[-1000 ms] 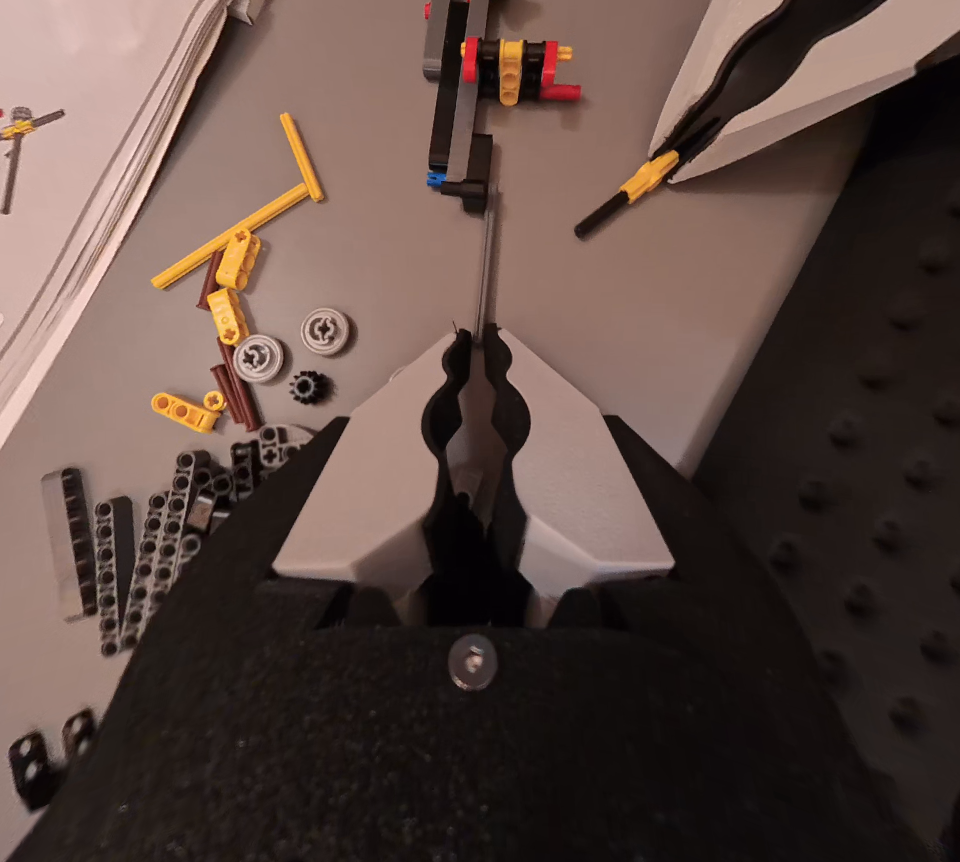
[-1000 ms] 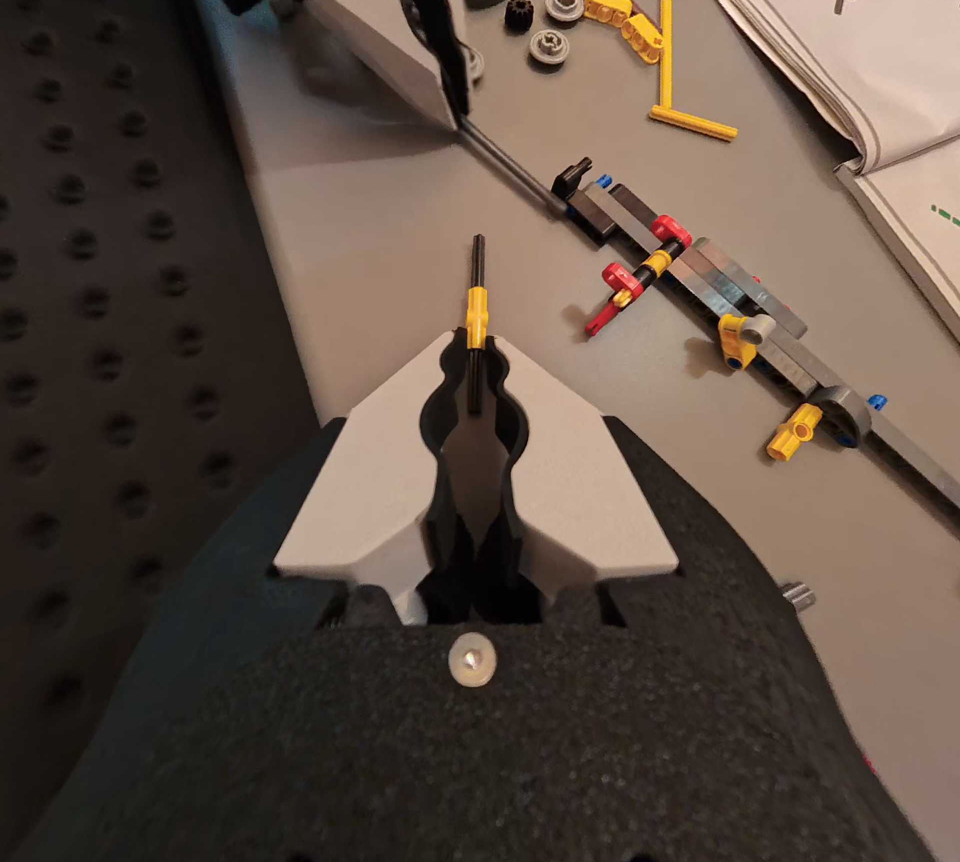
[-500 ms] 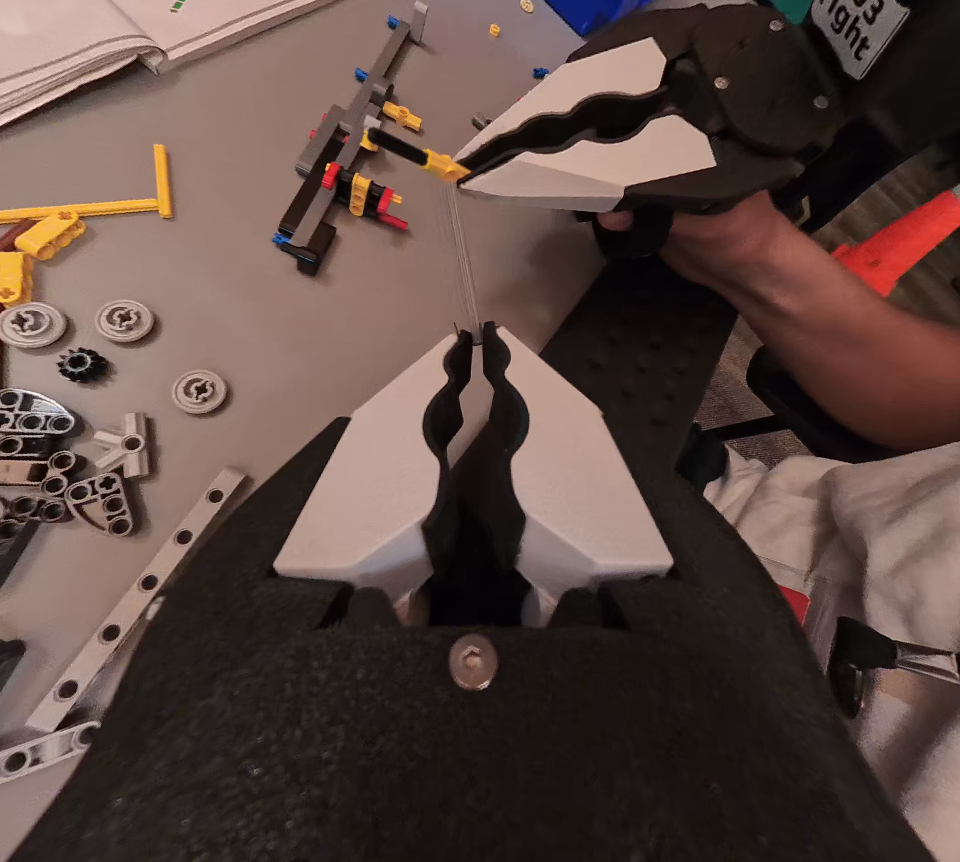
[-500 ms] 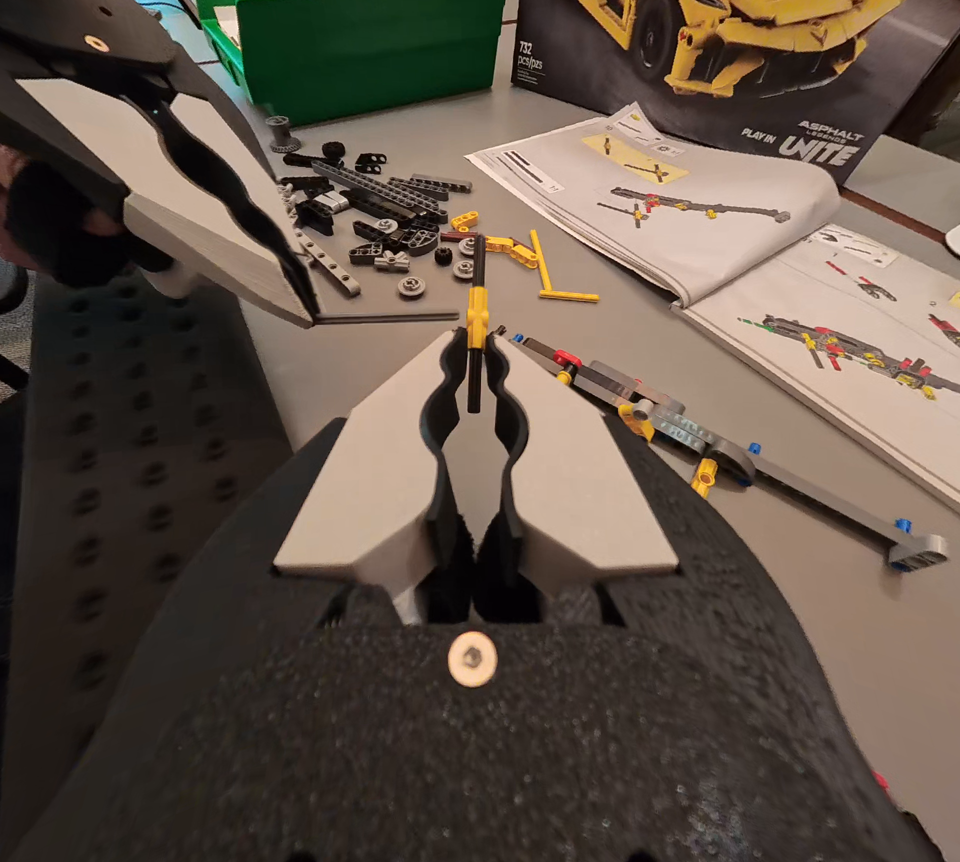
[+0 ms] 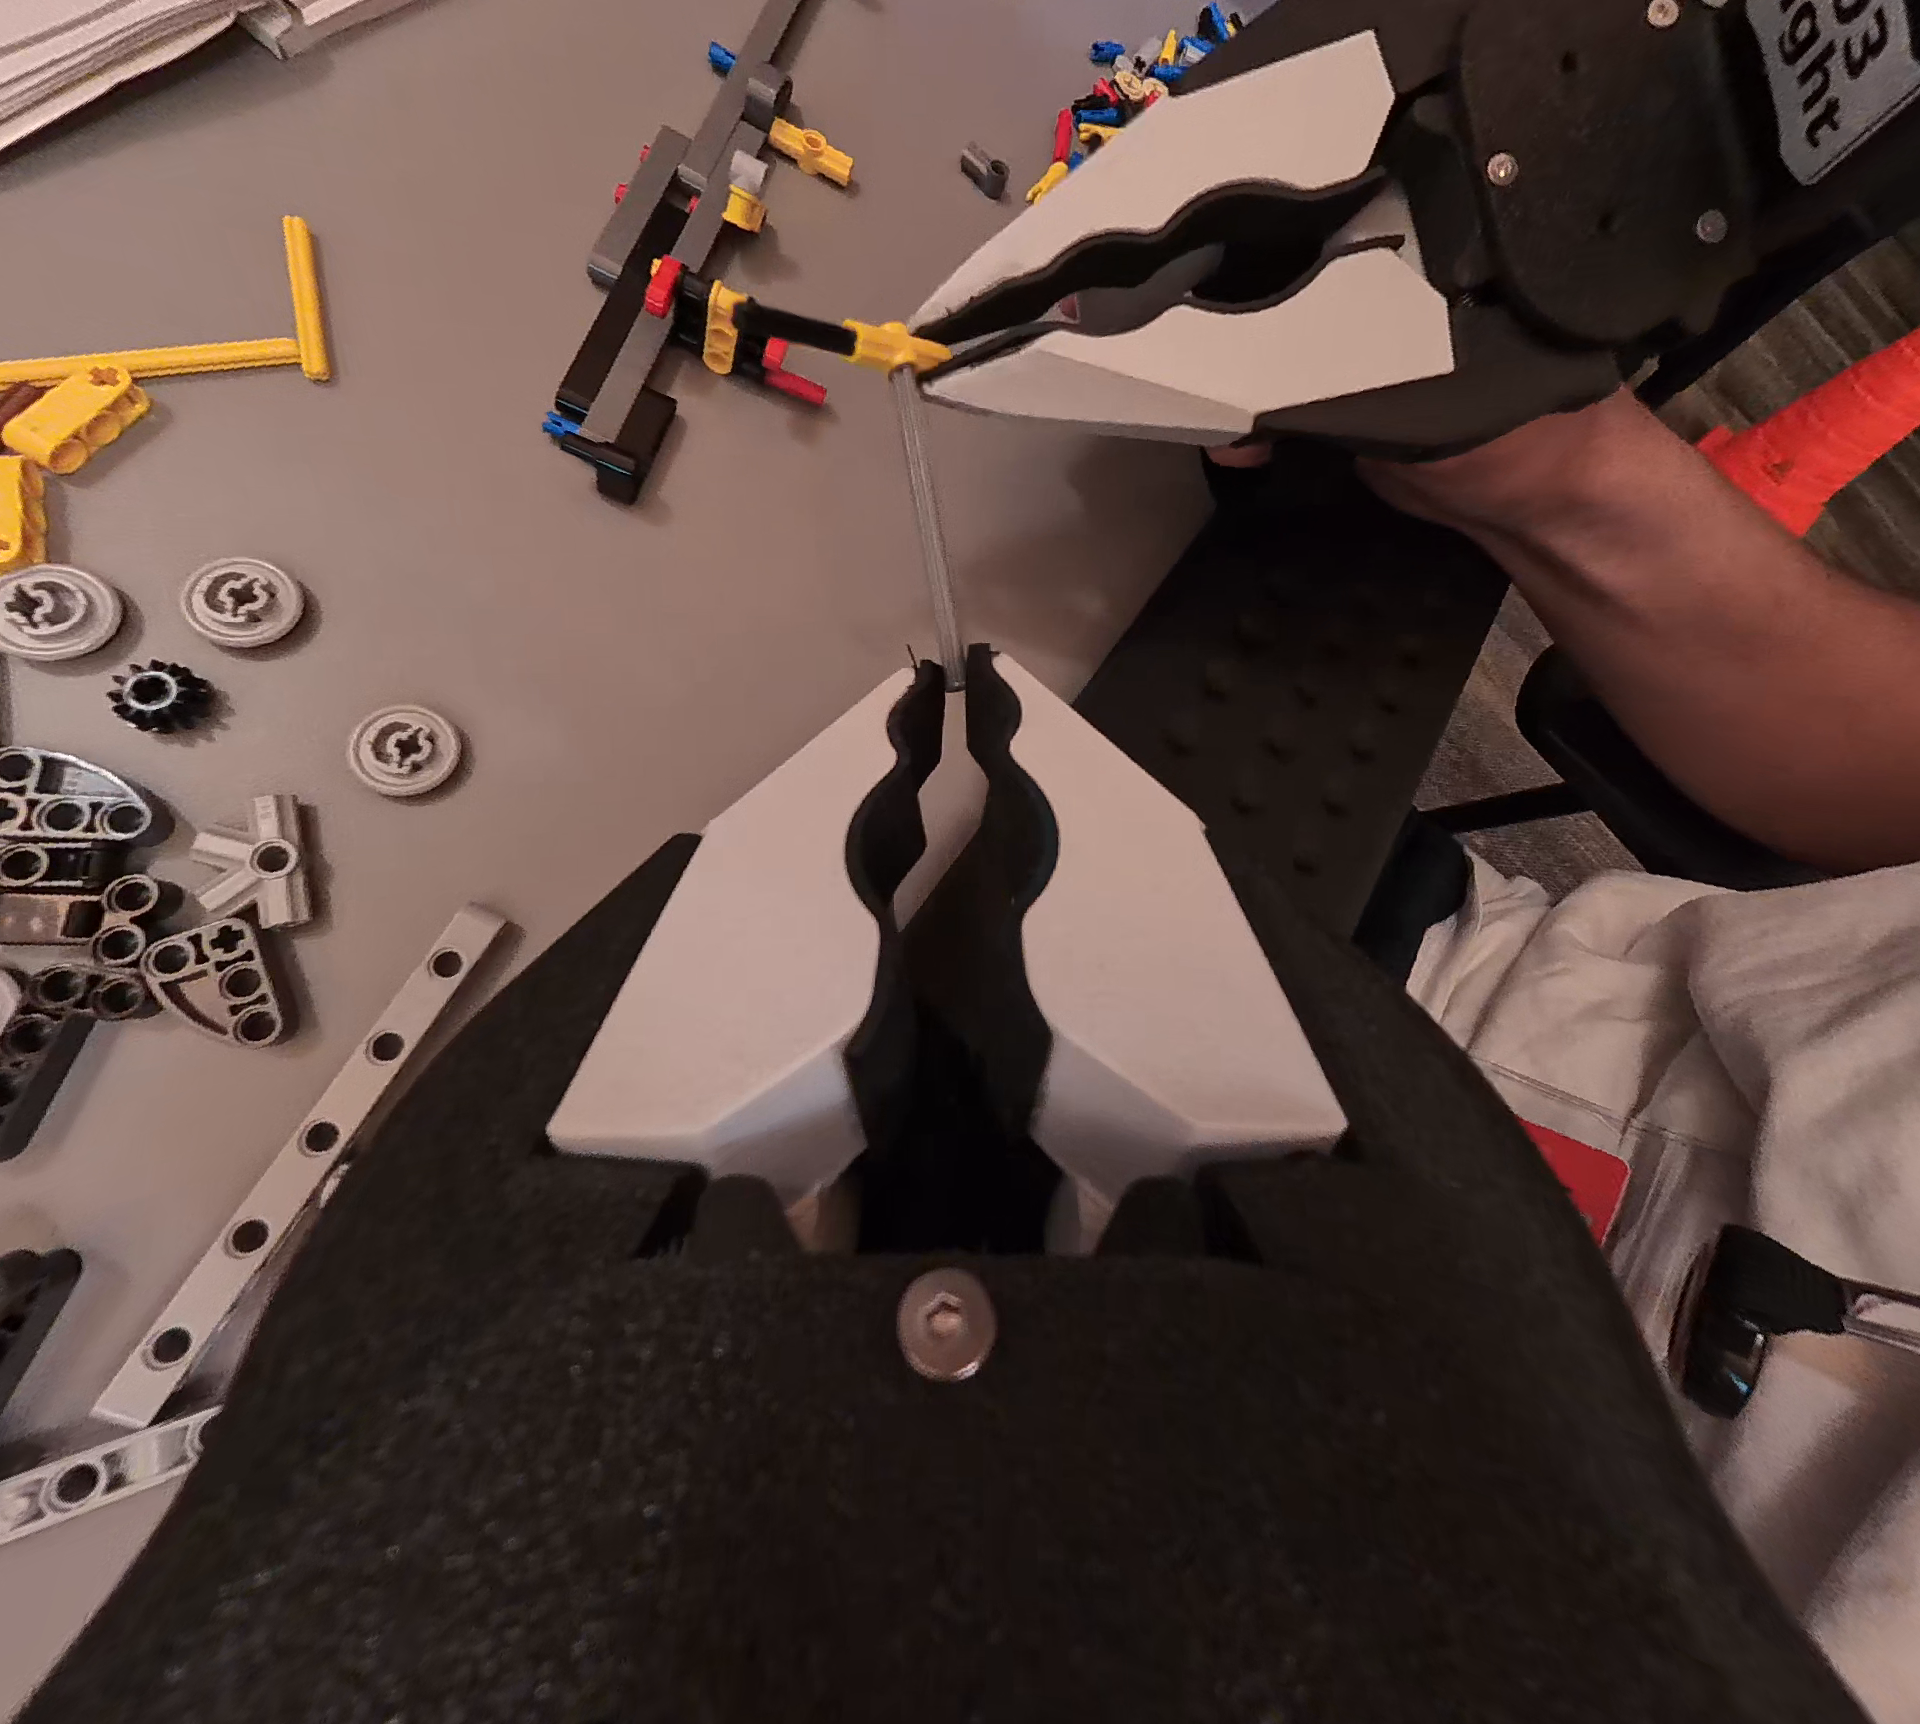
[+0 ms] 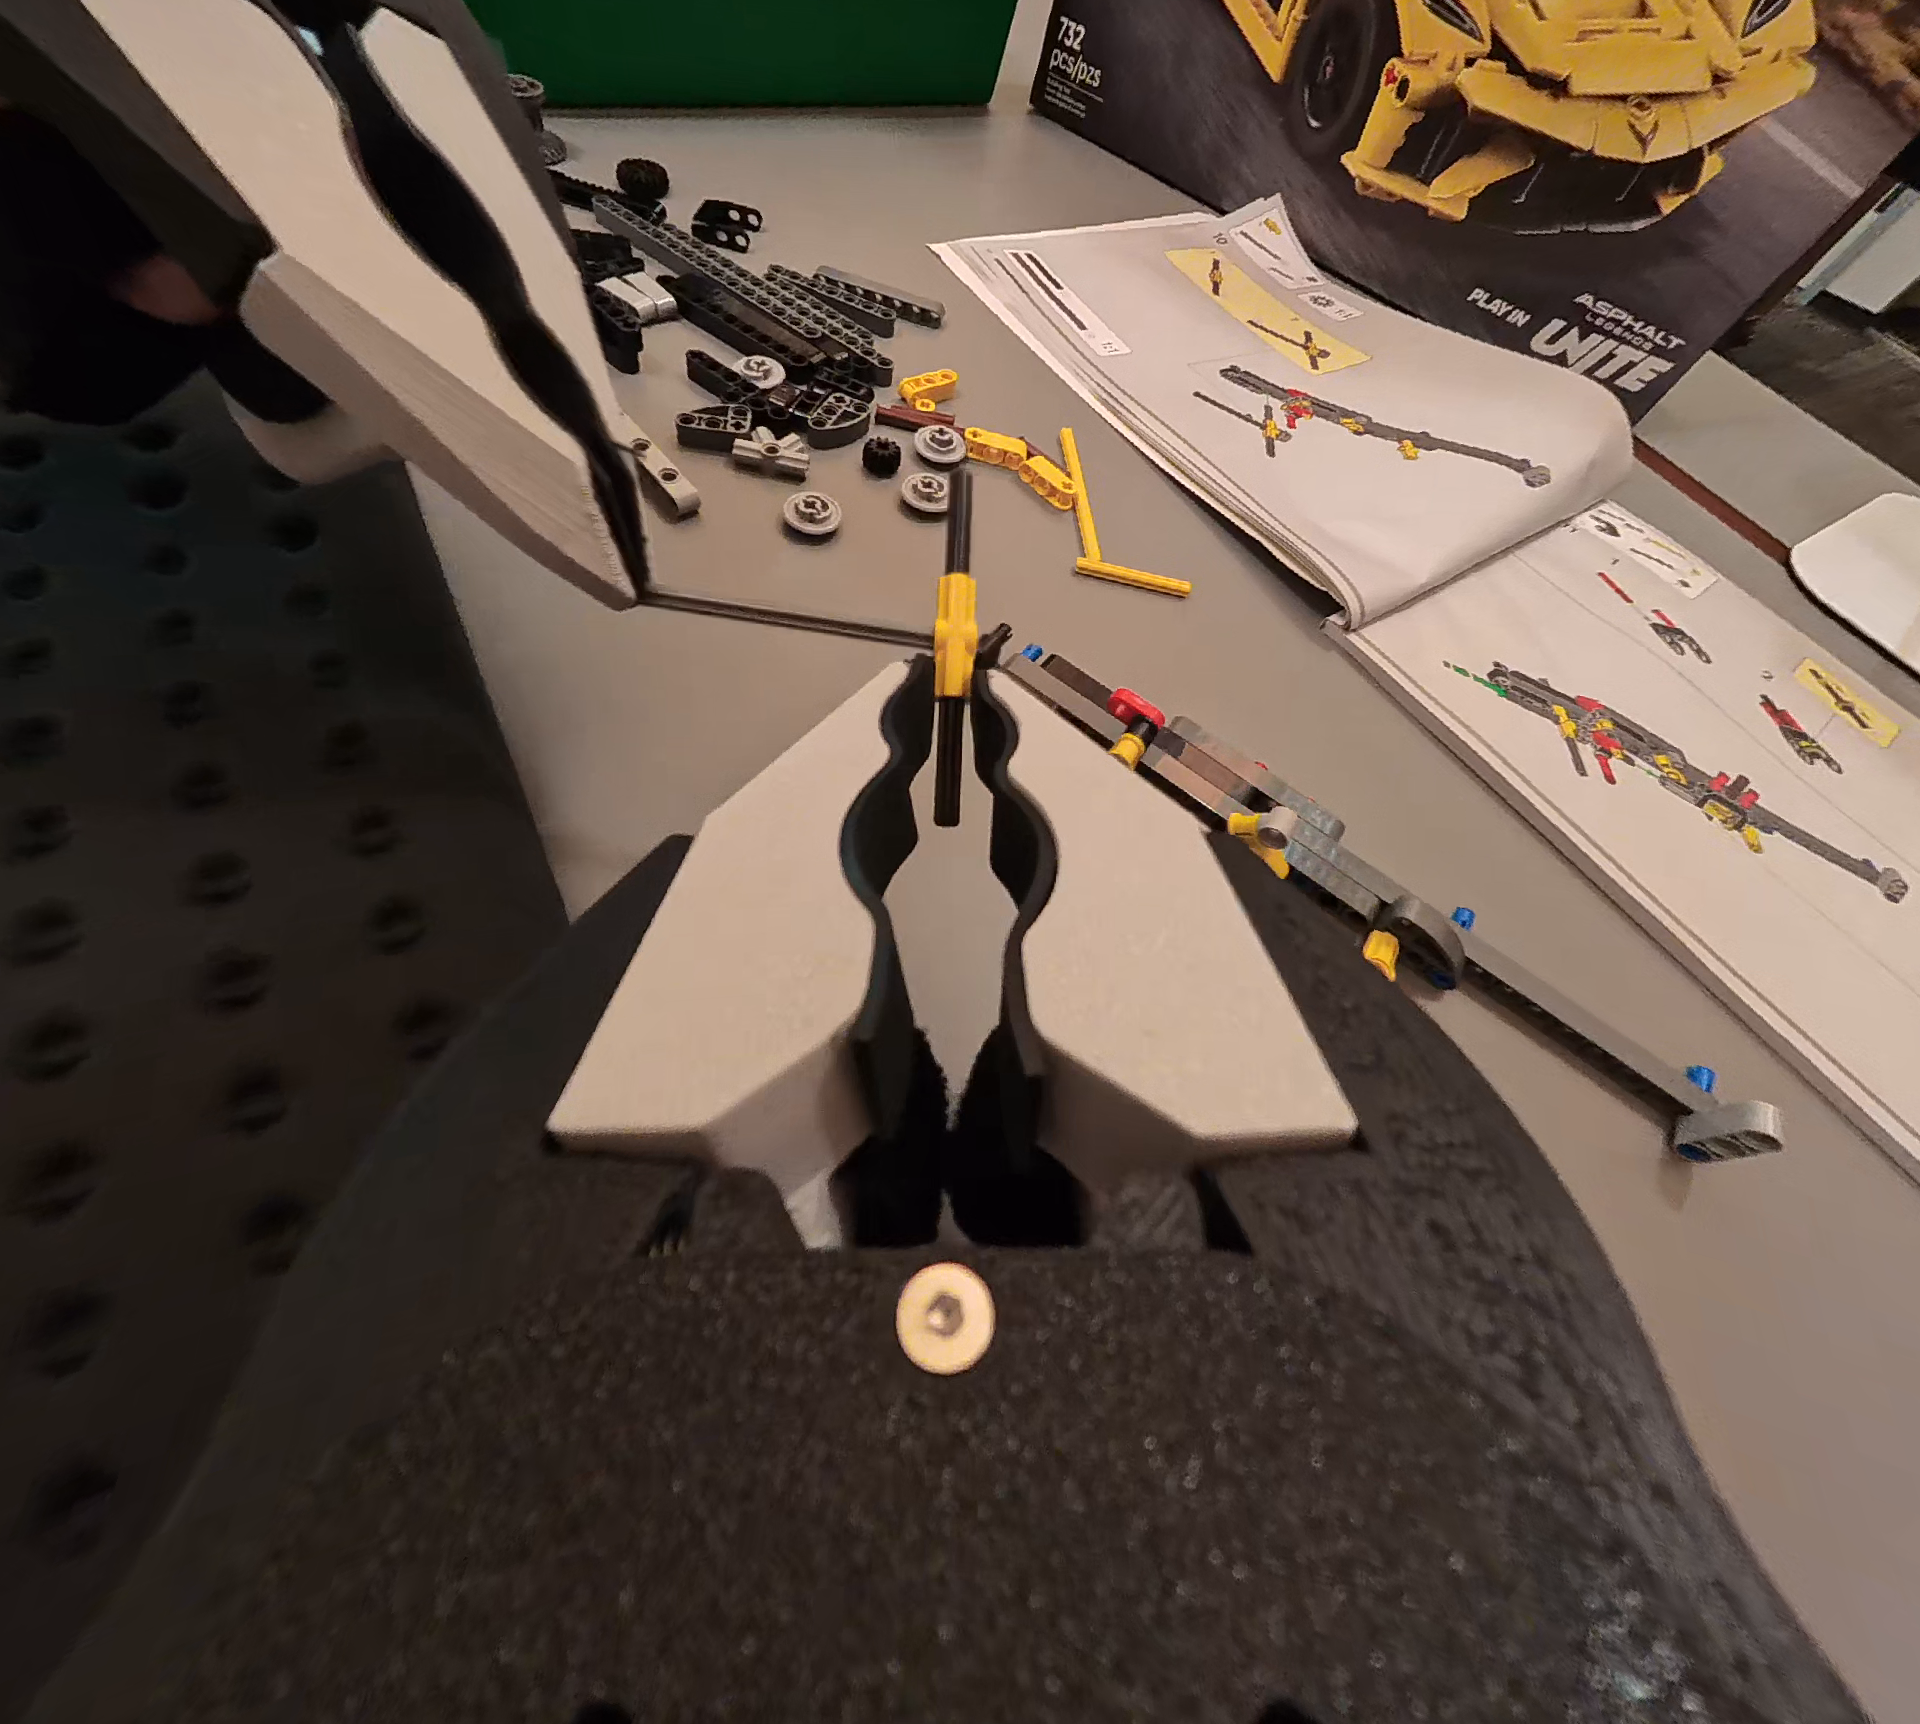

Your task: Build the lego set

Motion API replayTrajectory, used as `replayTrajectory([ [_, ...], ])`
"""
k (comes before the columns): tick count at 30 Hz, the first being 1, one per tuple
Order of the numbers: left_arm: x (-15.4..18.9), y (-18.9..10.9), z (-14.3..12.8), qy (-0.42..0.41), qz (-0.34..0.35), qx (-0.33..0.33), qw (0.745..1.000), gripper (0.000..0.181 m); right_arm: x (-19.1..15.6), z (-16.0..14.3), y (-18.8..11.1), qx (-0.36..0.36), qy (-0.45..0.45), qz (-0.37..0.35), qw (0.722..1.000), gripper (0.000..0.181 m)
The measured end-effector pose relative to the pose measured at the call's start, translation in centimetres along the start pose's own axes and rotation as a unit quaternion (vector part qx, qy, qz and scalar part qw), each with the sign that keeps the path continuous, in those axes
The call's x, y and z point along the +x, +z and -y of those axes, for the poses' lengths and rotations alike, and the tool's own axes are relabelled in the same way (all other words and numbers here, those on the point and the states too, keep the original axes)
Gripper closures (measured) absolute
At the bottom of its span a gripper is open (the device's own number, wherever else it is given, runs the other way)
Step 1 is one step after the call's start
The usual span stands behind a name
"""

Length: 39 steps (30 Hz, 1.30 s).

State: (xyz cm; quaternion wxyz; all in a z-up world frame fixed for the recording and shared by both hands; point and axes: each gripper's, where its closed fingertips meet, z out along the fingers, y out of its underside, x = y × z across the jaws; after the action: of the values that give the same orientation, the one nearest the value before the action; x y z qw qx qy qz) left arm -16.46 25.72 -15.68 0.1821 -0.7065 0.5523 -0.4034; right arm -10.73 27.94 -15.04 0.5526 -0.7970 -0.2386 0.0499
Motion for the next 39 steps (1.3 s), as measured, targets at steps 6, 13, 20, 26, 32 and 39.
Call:
replayTrajectory([
  [6,-0.2,0.0,0.0,-0.013,-0.008,0.001,1.000,0.179,-0.1,-0.2,0.1,-0.005,-0.007,-0.001,1.000,0.175],
  [13,0.1,0.5,0.6,-0.028,-0.021,0.018,0.999,0.179,-1.2,0.2,0.3,0.002,-0.030,0.013,0.999,0.175],
  [20,-0.5,1.1,1.7,-0.029,-0.014,0.031,0.999,0.178,-3.1,0.5,0.6,0.003,-0.067,0.040,0.997,0.175],
  [26,-0.6,0.4,2.8,-0.035,-0.014,0.072,0.997,0.156,-2.0,0.3,0.5,-0.001,-0.010,0.043,0.999,0.175],
  [32,-0.9,-0.6,1.7,0.013,0.003,0.064,0.998,0.171,-1.2,0.7,0.2,0.018,0.038,0.052,0.998,0.175],
  [39,-0.1,1.2,2.1,0.029,0.001,0.058,0.998,0.179,-2.4,0.3,0.5,0.000,-0.013,0.055,0.998,0.175],
])
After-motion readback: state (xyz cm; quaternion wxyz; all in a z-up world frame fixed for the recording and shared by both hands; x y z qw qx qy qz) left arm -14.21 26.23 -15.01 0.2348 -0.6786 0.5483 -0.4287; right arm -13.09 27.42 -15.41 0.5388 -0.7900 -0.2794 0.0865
